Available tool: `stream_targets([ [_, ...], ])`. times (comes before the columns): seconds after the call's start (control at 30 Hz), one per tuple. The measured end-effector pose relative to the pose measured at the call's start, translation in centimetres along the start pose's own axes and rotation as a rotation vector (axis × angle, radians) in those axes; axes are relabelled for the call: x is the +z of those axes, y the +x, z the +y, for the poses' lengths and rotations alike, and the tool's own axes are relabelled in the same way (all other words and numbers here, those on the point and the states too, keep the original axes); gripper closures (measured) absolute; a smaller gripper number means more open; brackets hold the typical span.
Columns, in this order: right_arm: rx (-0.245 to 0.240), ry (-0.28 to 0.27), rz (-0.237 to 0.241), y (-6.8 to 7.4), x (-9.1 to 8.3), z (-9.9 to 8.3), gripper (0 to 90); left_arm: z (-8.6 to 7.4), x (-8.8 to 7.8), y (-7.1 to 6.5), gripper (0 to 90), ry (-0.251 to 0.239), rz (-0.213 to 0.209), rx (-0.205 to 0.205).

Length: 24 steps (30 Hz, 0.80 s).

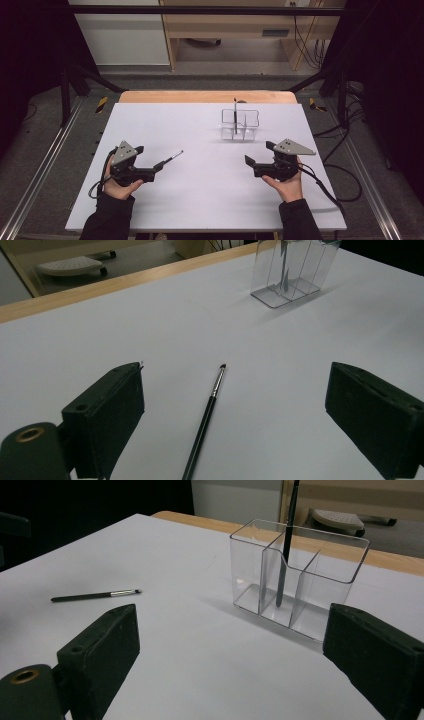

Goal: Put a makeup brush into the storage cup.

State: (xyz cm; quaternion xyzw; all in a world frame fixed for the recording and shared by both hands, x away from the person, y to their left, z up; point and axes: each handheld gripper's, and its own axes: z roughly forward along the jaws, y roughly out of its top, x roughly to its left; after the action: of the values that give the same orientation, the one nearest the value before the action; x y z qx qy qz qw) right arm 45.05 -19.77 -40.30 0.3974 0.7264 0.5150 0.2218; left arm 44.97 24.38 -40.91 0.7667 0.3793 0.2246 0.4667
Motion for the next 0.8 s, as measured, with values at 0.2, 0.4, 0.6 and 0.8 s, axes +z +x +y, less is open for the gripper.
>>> stream_targets([
  [0.2, -0.003, -0.003, -0.001, 0.1, -0.2, 0.0, 8.5, 0.2, -0.2, 0.4, 7.9, 0.016, -0.008, 0.006],
  [0.4, 0.0, -0.007, -0.001, 0.2, -0.5, 0.0, 8.5, 0.7, 0.0, 0.9, 7.9, 0.042, -0.015, 0.024],
  [0.6, -0.001, -0.005, -0.006, 0.1, -0.8, 0.0, 8.9, 1.1, -0.3, 1.2, 7.9, 0.056, -0.013, 0.035],
  [0.8, 0.002, -0.002, -0.005, 0.1, -0.7, -0.1, 9.3, 1.7, -0.2, 1.8, 8.1, 0.081, -0.002, 0.046],
])
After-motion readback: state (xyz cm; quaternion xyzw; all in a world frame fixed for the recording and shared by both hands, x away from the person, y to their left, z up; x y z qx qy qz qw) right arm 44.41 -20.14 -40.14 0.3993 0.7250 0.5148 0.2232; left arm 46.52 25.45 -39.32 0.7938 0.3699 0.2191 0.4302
